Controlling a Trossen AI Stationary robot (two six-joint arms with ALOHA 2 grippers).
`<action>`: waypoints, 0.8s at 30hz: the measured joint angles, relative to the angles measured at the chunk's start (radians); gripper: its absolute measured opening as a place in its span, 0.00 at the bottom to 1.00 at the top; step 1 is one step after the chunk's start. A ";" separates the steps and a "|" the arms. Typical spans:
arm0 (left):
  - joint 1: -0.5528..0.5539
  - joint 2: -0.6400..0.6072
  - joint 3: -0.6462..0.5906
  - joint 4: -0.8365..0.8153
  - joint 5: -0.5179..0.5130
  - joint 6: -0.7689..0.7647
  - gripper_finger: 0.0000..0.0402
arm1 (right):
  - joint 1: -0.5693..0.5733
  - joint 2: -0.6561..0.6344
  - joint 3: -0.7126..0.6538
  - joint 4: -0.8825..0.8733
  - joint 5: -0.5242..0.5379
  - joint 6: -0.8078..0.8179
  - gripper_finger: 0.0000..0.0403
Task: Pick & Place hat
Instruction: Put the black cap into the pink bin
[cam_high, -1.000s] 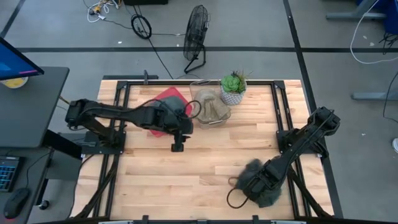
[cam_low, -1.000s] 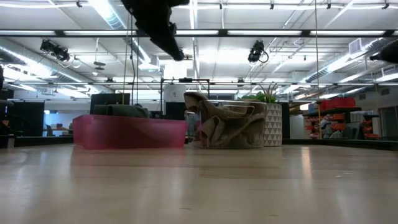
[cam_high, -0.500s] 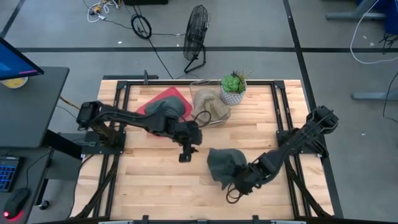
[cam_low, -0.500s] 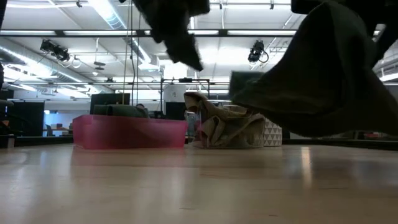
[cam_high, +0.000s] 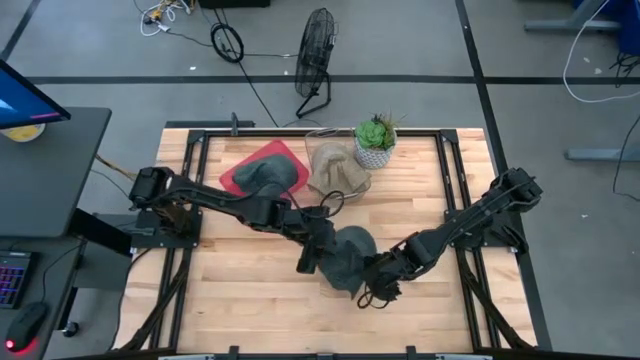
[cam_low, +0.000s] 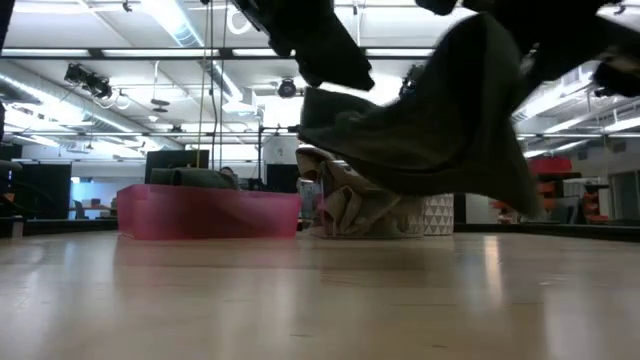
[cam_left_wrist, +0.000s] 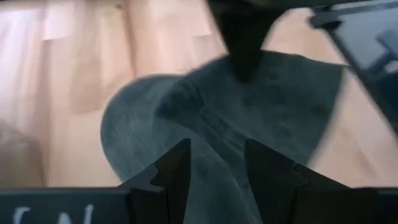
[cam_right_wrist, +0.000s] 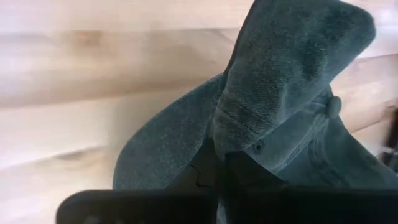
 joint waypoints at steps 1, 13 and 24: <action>0.000 0.011 0.000 0.011 -0.025 -0.014 0.38 | -0.005 0.000 0.000 0.010 0.000 -0.022 0.00; 0.015 0.062 0.000 0.010 -0.104 -0.050 0.38 | -0.025 0.000 -0.001 0.069 -0.001 -0.224 0.00; 0.057 0.074 0.001 -0.019 -0.102 -0.056 0.37 | -0.020 0.001 -0.001 0.142 0.060 -0.295 0.00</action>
